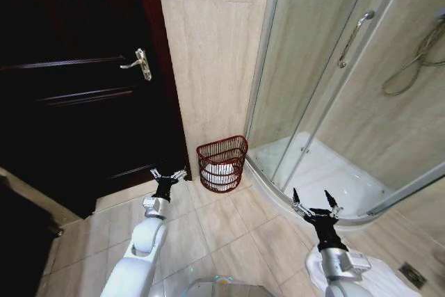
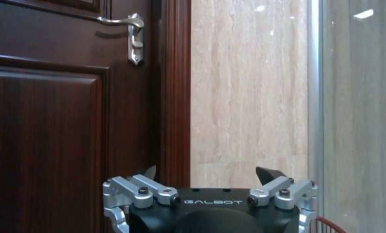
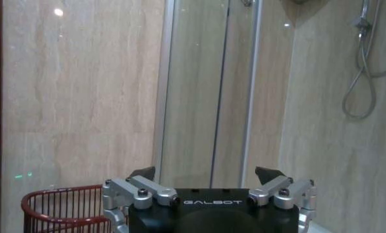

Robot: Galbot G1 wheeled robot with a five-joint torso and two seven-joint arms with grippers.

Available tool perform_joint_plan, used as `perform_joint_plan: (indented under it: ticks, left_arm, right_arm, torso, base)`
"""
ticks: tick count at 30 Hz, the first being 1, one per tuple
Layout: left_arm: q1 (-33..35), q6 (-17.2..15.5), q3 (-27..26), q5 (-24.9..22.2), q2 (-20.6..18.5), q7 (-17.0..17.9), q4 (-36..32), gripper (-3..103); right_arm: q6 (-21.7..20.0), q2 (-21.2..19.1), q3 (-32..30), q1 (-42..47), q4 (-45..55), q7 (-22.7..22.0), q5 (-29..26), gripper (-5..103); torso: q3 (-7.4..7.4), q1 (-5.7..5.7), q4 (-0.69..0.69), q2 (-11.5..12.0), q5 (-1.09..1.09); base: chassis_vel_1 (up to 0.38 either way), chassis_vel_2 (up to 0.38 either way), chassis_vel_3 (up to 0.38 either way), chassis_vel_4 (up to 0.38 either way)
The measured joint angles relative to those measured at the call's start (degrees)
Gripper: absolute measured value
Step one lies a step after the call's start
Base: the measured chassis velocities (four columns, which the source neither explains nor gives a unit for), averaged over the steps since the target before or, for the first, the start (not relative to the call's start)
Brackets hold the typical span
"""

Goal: Discard the used towel into the hamper.

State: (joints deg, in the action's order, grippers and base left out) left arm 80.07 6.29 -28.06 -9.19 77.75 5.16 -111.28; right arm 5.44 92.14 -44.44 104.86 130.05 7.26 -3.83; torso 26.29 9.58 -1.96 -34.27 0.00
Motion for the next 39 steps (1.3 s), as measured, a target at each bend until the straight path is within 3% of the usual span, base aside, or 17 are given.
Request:
perform_joint_plan:
  ticks: [16,23,39]
  left_arm:
    - [-0.2,-0.2,1.5,1.4,1.3,0.0,0.1,100]
    - [-0.2,-1.9,1.8,3.6,1.6,0.0,0.0,100]
    - [-0.3,-2.1,2.9,5.4,2.2,0.0,0.4,100]
  right_arm:
    - [0.2,0.0,-0.7,0.1,-0.9,-0.3,-0.4,100]
    - [1.3,0.0,-0.9,-0.6,-1.9,-1.8,-0.8,100]
    - [2.1,0.0,-1.3,-0.3,-2.5,-4.4,-1.7,100]
  torso:
    - [0.00,0.00,-0.01,0.0,0.01]
    - [-0.01,-0.02,-0.01,0.0,0.01]
    - [0.00,0.01,0.00,0.0,0.01]
  base:
    - [0.110,-0.119,-0.115,0.115]
    - [0.113,-0.093,-0.114,0.096]
    - [-0.014,-0.020,-0.017,-0.014]
